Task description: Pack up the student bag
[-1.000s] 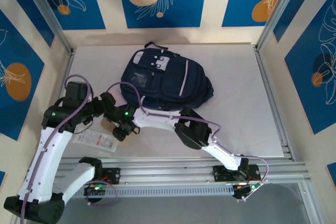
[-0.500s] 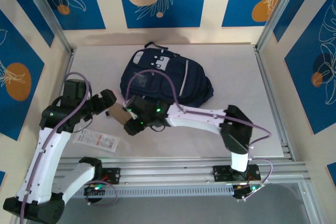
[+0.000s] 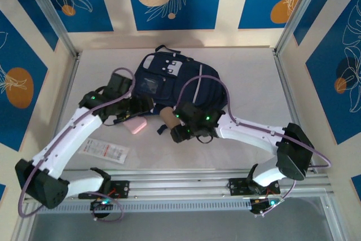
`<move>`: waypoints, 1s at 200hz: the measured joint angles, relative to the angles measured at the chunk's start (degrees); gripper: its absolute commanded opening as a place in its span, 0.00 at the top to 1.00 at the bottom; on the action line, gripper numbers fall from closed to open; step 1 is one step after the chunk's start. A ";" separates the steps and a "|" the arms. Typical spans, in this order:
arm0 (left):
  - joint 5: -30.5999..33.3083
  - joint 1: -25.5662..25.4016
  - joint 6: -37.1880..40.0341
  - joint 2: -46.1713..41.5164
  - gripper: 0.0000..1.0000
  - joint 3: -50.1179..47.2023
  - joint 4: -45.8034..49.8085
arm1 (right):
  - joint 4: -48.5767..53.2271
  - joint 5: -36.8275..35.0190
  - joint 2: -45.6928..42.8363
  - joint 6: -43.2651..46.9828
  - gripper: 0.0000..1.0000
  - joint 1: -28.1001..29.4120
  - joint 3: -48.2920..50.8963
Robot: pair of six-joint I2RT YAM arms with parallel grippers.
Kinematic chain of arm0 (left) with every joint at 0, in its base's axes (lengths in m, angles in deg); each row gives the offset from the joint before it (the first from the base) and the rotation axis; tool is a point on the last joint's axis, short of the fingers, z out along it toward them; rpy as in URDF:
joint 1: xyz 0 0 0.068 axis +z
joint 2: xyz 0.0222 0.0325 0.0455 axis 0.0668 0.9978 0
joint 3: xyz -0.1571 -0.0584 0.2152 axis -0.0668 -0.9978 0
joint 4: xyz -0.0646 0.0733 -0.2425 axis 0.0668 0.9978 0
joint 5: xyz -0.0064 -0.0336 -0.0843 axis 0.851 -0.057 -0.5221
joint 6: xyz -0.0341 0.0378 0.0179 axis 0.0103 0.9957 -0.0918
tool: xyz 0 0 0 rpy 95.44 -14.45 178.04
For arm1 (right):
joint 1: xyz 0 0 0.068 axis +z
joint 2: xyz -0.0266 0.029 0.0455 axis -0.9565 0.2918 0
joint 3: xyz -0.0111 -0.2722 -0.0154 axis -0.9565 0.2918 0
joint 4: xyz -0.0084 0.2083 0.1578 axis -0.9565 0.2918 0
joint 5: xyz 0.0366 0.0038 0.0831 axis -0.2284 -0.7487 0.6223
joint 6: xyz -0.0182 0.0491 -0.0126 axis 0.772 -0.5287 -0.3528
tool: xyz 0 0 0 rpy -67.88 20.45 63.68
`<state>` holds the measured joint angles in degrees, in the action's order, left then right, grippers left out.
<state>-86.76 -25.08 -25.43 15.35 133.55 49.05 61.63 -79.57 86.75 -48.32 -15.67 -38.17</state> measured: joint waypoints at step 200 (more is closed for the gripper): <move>1.01 -1.40 -0.35 4.85 0.06 0.22 -2.56 | 2.38 -0.48 12.13 -0.68 0.41 6.08 5.88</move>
<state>-85.75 -26.47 -25.78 20.21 133.77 46.50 64.01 -80.05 98.88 -48.99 -9.59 -32.29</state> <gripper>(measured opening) 0.944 0.630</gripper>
